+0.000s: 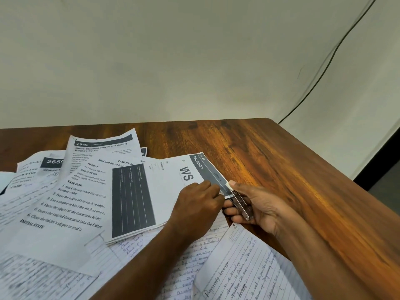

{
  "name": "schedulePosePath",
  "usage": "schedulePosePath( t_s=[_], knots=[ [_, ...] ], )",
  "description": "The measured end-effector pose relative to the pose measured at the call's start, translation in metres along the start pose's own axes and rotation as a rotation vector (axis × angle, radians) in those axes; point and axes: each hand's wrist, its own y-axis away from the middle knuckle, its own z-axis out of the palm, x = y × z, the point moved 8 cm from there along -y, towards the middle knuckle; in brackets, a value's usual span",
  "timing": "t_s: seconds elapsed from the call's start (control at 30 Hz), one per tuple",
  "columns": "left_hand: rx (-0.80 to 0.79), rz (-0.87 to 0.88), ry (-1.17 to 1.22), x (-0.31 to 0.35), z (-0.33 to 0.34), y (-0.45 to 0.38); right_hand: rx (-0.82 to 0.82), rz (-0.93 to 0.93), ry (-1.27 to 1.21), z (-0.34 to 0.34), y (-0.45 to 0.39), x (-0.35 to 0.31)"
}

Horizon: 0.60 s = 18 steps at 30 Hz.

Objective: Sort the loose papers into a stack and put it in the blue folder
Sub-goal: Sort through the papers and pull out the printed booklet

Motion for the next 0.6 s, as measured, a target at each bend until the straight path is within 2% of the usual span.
schedulePosePath(
  t_s=[0.6],
  knots=[
    [0.004,-0.006,0.017,0.0017,-0.0003,-0.0015,0.112,-0.08,-0.023,0.0006,0.002,-0.0007]
  ],
)
